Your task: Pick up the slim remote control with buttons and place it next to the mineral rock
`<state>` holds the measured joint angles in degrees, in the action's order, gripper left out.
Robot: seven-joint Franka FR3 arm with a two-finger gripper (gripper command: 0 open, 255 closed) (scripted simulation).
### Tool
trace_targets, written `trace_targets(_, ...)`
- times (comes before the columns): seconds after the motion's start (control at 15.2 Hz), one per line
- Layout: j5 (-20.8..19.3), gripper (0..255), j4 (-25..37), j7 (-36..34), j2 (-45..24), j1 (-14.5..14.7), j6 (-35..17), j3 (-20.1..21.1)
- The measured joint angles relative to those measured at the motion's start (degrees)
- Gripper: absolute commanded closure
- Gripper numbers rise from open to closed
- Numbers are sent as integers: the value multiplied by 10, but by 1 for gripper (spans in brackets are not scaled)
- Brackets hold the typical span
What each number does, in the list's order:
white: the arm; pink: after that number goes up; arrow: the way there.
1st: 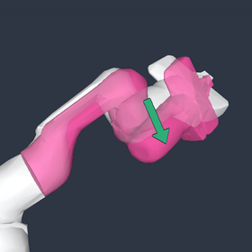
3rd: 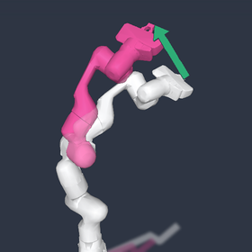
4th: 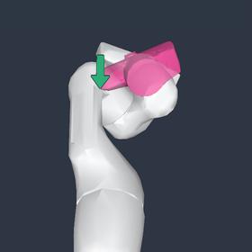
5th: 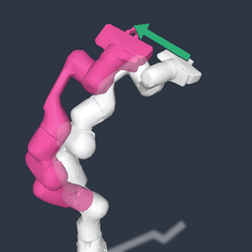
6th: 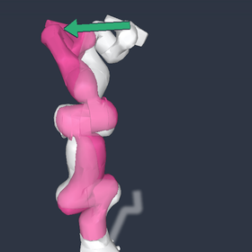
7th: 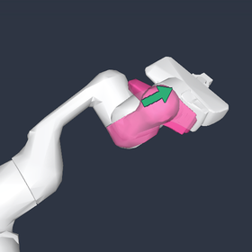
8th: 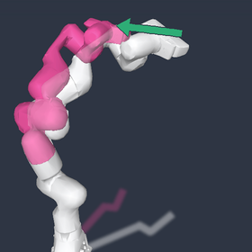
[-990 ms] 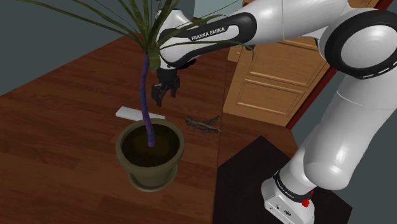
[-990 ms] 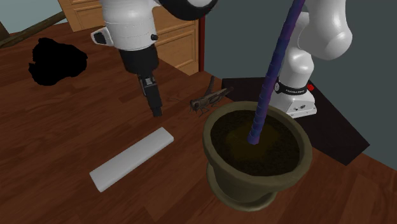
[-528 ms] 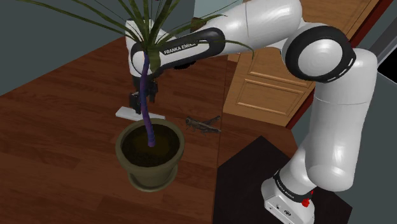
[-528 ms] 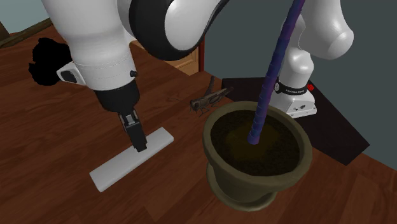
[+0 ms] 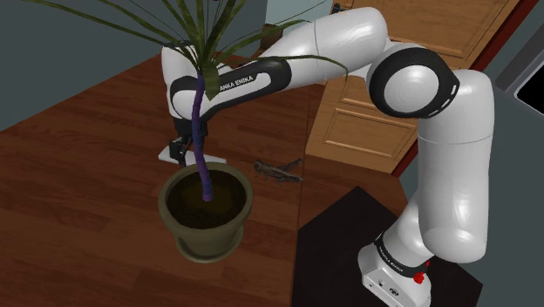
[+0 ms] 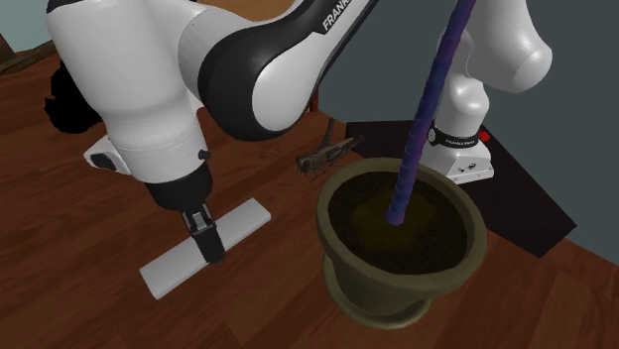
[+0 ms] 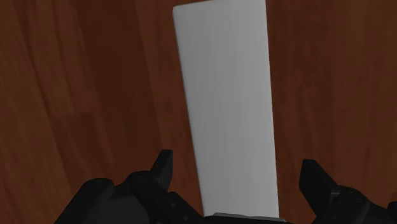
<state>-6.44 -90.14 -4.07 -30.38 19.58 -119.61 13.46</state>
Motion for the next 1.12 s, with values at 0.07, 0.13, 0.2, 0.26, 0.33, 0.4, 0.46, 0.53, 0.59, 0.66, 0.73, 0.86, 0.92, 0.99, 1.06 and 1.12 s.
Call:
trace_targets(0.07, -1, 0, -2, -2, -5, 1, -6, 0)
trace_targets(0.13, -2, 0, -5, -2, -7, 1, -11, -1)
trace_targets(0.2, -2, 0, -5, -2, -9, 1, -13, -1)
trace_targets(0.26, -3, 0, -4, -2, -10, 1, -13, -1)
trace_targets(0.33, -3, 0, -4, -2, -10, 2, -14, -1)
trace_targets(0.4, -3, 0, -4, -2, -11, 2, -14, -1)
trace_targets(0.46, -3, 0, -3, -2, -11, 2, -14, -1)
trace_targets(0.53, -3, 0, -3, -2, -11, 2, -14, -1)
trace_targets(0.59, -3, 255, -3, -2, -11, 2, -14, -1)
trace_targets(0.66, -3, 255, -3, -2, -10, 2, -14, -1)
trace_targets(0.73, -3, 255, -3, -2, -11, 2, -14, -1)
trace_targets(0.86, -3, 255, -3, -2, -10, 2, -14, -1)
trace_targets(0.92, -3, 255, -3, -2, -10, 2, -14, -1)
trace_targets(0.99, -3, 255, -4, -2, -10, 2, -14, -1)
trace_targets(1.06, -3, 255, -3, -2, -10, 2, -14, -1)
trace_targets(1.12, -3, 255, -3, -2, -10, 2, -14, -1)
